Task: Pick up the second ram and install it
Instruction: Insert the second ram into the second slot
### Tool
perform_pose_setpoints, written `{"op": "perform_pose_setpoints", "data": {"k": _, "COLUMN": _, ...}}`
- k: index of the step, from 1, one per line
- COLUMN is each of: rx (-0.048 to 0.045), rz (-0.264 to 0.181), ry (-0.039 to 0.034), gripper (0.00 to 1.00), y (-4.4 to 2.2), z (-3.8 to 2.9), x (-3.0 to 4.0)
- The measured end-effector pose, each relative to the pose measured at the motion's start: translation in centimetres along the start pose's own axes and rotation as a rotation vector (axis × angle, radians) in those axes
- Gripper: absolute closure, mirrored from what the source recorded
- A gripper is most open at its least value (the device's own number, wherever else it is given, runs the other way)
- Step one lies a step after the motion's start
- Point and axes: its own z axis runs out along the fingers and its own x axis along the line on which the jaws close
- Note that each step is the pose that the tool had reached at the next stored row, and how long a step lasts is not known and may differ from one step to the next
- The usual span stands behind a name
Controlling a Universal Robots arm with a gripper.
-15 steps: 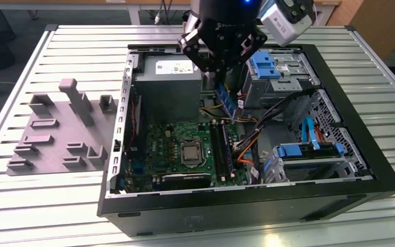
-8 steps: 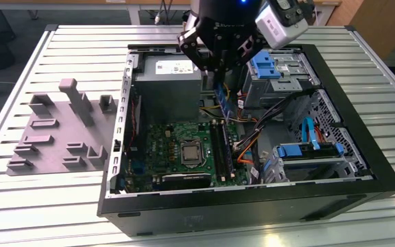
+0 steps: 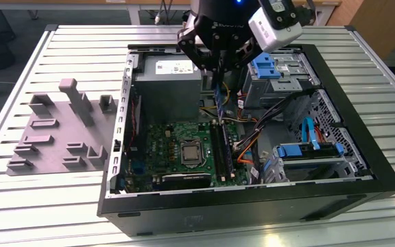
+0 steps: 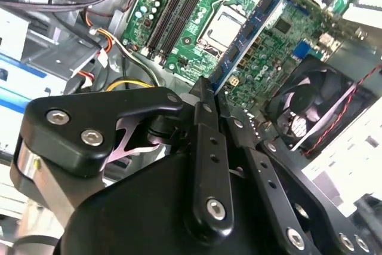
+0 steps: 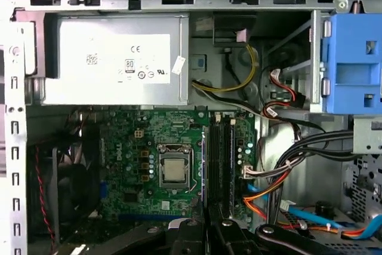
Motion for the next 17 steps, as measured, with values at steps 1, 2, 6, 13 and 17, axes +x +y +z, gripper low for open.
{"op": "perform_pose_setpoints", "data": {"k": 1, "rx": -0.0001, "rz": 0.01, "ry": 0.0003, "gripper": 0.86, "y": 0.0, "z": 0.0, "x": 0.0}}
{"op": "perform_pose_setpoints", "data": {"k": 2, "rx": -0.0002, "rz": 0.012, "ry": 0.0004, "gripper": 0.86, "y": 0.0, "z": 0.0, "x": 0.0}}
{"op": "perform_pose_setpoints", "data": {"k": 6, "rx": 0.0003, "rz": 0.013, "ry": 0.0002, "gripper": 0.86, "y": 0.0, "z": 0.03, "x": -0.01}}
{"op": "perform_pose_setpoints", "data": {"k": 13, "rx": -0.0029, "rz": 0.01, "ry": -0.0027, "gripper": 0.86, "y": 0.02, "z": 0.48, "x": -0.07}}
{"op": "perform_pose_setpoints", "data": {"k": 17, "rx": -0.003, "rz": -0.037, "ry": -0.0057, "gripper": 0.86, "y": 0.03, "z": 0.77, "x": -0.08}}
